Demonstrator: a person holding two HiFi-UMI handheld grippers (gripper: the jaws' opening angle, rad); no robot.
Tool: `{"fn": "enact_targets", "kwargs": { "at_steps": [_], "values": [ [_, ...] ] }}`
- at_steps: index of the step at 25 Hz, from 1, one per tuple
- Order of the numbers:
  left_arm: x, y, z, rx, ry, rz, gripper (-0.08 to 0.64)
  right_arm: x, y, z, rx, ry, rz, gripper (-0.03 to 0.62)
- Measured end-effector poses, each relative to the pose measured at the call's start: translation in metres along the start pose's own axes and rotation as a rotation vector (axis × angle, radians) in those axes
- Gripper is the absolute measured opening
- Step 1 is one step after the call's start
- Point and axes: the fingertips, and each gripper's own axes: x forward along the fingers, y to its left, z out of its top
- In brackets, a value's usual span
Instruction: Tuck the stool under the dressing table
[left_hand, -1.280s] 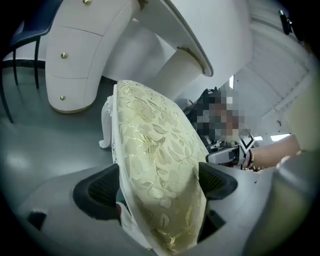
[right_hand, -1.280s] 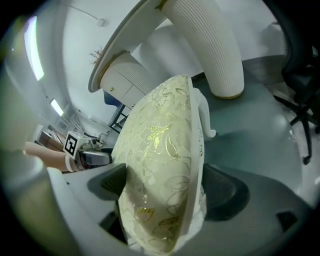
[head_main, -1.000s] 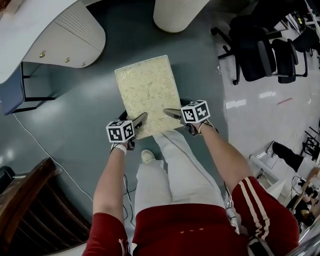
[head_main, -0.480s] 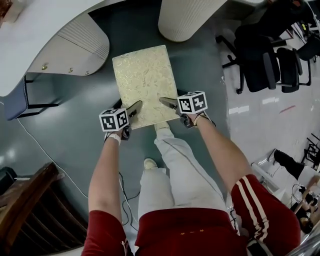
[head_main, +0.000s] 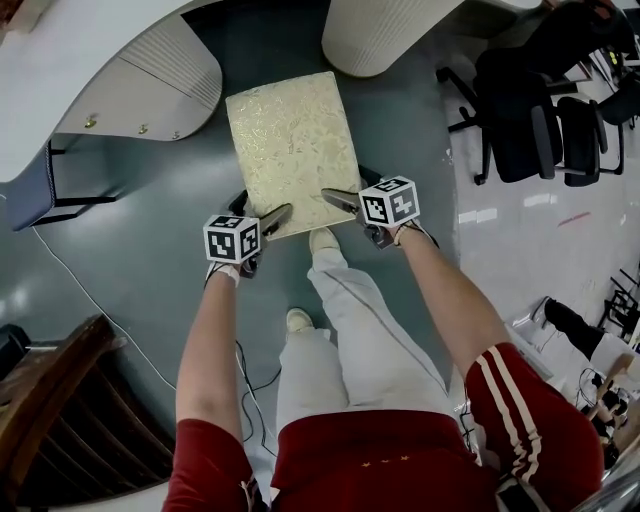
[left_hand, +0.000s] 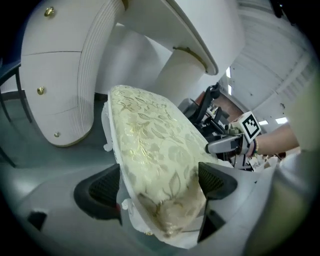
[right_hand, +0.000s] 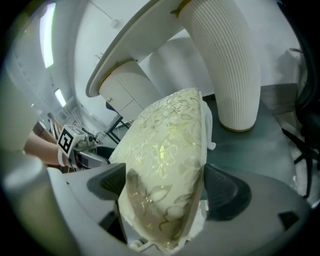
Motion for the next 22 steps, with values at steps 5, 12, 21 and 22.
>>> {"fn": "enact_targets", "kwargs": {
  "at_steps": [5,12,21,22],
  "values": [
    [-0.013,-0.018,-0.053,0.058,0.073,0.000,0.508,-0.015,0.013,-0.044,-0.110,0.085,-0.004,0.488],
    [-0.011,-0.016,-0.077,0.112,0.055,0.120,0.371,-0.017,0.007,-0.069,-0.223,0.104,-0.090,0.444],
    [-0.004,0.001,-0.043,0.101,0.034,0.162,0.345,-0.007,0.000,-0.032,-0.224,0.073,-0.125,0.401],
    [-0.003,0.004,-0.035,0.099,0.033,0.167,0.344,-0.004,-0.001,-0.024,-0.225,0.065,-0.129,0.389]
  ]
}}
